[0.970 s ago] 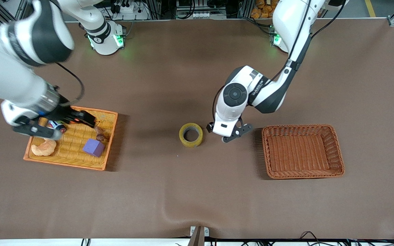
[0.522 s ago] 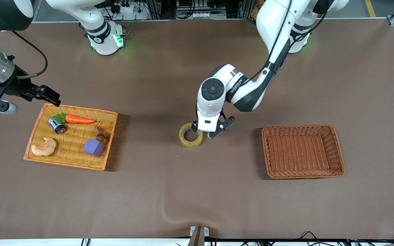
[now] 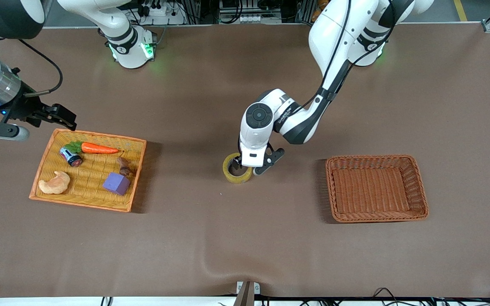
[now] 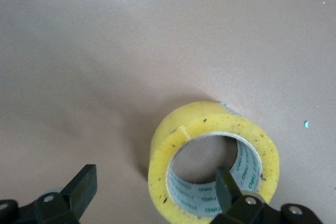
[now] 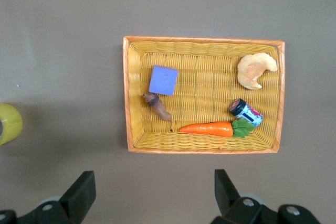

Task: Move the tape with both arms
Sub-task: 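Grasp the tape with the left gripper while the right gripper withdraws, then carry the tape with the left gripper over the wicker basket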

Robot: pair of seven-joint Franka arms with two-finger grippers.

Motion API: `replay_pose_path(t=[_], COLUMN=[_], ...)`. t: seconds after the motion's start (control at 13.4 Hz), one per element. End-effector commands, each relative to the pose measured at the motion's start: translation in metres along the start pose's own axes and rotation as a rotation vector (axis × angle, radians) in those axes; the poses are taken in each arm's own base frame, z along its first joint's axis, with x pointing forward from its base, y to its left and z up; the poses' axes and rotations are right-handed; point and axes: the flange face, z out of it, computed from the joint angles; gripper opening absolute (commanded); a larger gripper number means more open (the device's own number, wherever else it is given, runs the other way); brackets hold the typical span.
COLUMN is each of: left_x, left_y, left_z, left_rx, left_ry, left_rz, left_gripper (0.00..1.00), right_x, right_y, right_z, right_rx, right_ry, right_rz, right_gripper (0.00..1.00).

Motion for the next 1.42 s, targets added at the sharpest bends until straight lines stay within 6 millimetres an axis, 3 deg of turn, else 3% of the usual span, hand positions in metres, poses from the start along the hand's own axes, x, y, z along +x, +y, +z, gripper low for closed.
replay_pose_path(t=[0.0, 0.22, 0.3, 0.37, 0.45, 0.67, 0.82, 1.12, 1.19, 1.34], left_x=[-0.016, -0.013, -0.014, -0.014, -0.013, -0.014, -0.013, 0.004, 0.022, 0.058], left_y=[0.005, 0.004, 0.004, 0.003, 0.003, 0.001, 0.003, 0.005, 0.003, -0.004], left_z=[0.016, 0.017, 0.017, 0.018, 0.018, 0.021, 0.002, -0.091, -0.111, -0.146], left_rx=[-0.005, -0.003, -0.003, 0.0, 0.003, 0.015, 0.016, 0.016, 0.007, -0.008], left_ry=[0.041, 0.043, 0.045, 0.049, 0.078, 0.131, 0.137, 0.164, 0.173, 0.185], left_rz=[0.044, 0.045, 0.047, 0.054, 0.086, 0.132, 0.127, 0.088, 0.06, 0.002], left_gripper=[1.0, 1.0, 0.89, 0.18, 0.0, 0.0, 0.0, 0.0, 0.0, 0.0], right_x=[0.001, -0.002, -0.002, -0.002, -0.003, -0.001, 0.008, 0.012, 0.013, 0.012], right_y=[0.01, 0.011, 0.013, 0.013, 0.013, 0.015, 0.018, 0.028, 0.034, 0.028], right_z=[-0.026, -0.03, -0.03, -0.03, -0.031, -0.03, -0.034, -0.028, -0.028, -0.028], right_rx=[0.004, -0.001, -0.001, -0.002, -0.001, -0.002, -0.002, 0.077, 0.094, 0.084], right_ry=[0.037, 0.009, 0.009, 0.007, 0.009, 0.009, 0.018, -0.011, -0.013, -0.012], right_rz=[-0.01, -0.014, -0.017, -0.025, -0.03, -0.048, -0.045, -0.016, 0.0, -0.015], right_gripper=[1.0, 1.0, 1.0, 1.0, 1.0, 1.0, 1.0, 1.0, 1.0, 1.0])
